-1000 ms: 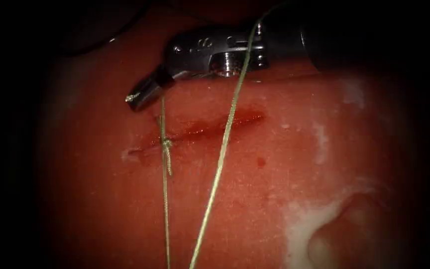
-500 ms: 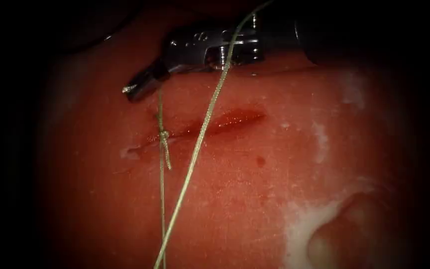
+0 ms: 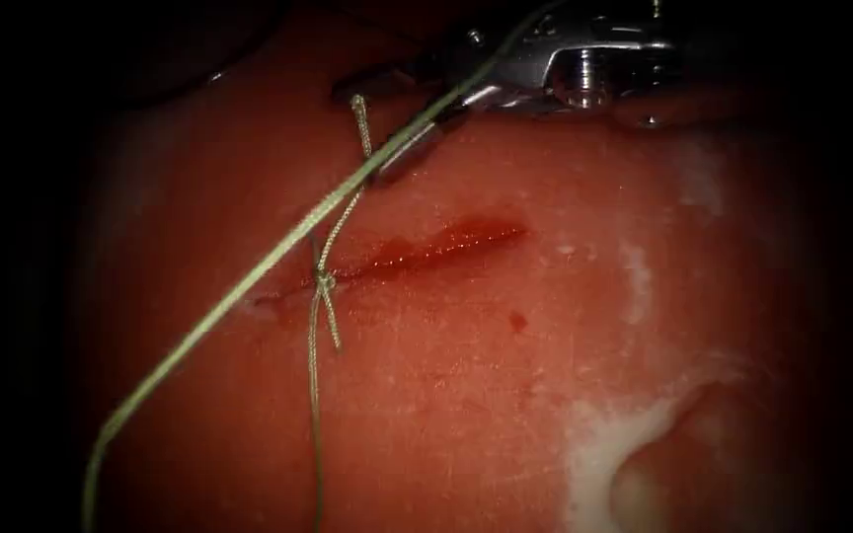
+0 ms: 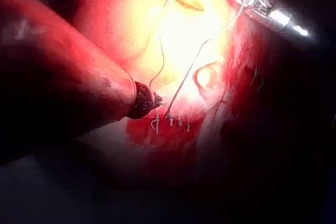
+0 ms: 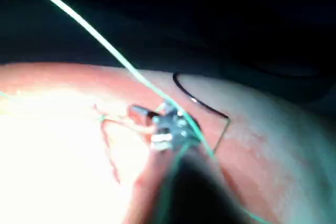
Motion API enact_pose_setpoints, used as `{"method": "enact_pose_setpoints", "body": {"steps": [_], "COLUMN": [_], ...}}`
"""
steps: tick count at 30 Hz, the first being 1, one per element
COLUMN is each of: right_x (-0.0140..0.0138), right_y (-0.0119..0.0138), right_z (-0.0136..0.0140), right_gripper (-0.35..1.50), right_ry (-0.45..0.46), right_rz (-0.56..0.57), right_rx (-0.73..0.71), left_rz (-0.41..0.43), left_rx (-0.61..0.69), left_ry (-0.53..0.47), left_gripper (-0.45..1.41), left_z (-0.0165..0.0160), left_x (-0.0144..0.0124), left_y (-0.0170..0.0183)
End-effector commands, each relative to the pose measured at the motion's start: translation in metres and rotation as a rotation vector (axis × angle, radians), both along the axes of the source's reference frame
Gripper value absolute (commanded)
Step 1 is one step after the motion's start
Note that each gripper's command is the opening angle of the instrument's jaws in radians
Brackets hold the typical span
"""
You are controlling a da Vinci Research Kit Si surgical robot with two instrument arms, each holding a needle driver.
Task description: Wound Closure
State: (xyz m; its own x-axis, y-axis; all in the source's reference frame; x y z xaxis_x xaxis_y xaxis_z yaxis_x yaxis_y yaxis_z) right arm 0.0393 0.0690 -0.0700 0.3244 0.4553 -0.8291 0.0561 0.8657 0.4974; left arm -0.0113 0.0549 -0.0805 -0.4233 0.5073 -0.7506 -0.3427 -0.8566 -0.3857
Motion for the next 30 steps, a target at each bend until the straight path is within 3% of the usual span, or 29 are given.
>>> {"method": "enact_pose_setpoints", "body": {"steps": [1, 8, 12, 20, 23, 26, 27, 30], "right_x": [-0.0004, -0.0053, -0.0064, -0.0073, -0.0060, -0.0038, -0.0020, 0.0013], "right_y": [-0.0006, -0.0023, -0.0038, -0.0058, -0.0062, -0.0065, -0.0069, -0.0077], "right_z": [-0.0002, -0.0025, -0.0038, -0.0070, -0.0075, -0.0074, -0.0070, -0.0061], "right_gripper": [1.37, 1.42, 1.45, 1.47, 1.28, 0.96, 0.73, 0.44], "right_ry": [-0.009, -0.085, -0.104, -0.060, -0.035, -0.008, 0.005, 0.014], "right_rz": [0.021, 0.157, 0.212, 0.207, 0.236, 0.211, 0.197, 0.193], "right_rx": [0.002, 0.017, 0.031, 0.087, 0.092, 0.085, 0.086, 0.072], "left_rz": [0.003, -0.013, -0.011, 0.002, 0.008, 0.016, 0.018, 0.038], "left_rx": [-0.008, -0.049, -0.040, -0.031, -0.030, -0.025, -0.021, -0.042], "left_ry": [0.003, -0.014, -0.043, -0.076, -0.082, -0.089, -0.092, -0.100], "left_gripper": [-0.35, -0.35, -0.35, -0.35, -0.35, -0.35, -0.35, -0.35], "left_z": [0.0002, -0.0011, -0.0003, 0.0018, 0.0022, 0.0022, 0.0021, 0.0017], "left_x": [-0.0001, 0.0006, -0.0006, -0.0016, -0.0011, 0.0000, 0.0006, 0.0018], "left_y": [0.0005, 0.0085, 0.0120, 0.0151, 0.0157, 0.0163, 0.0168, 0.0183]}}
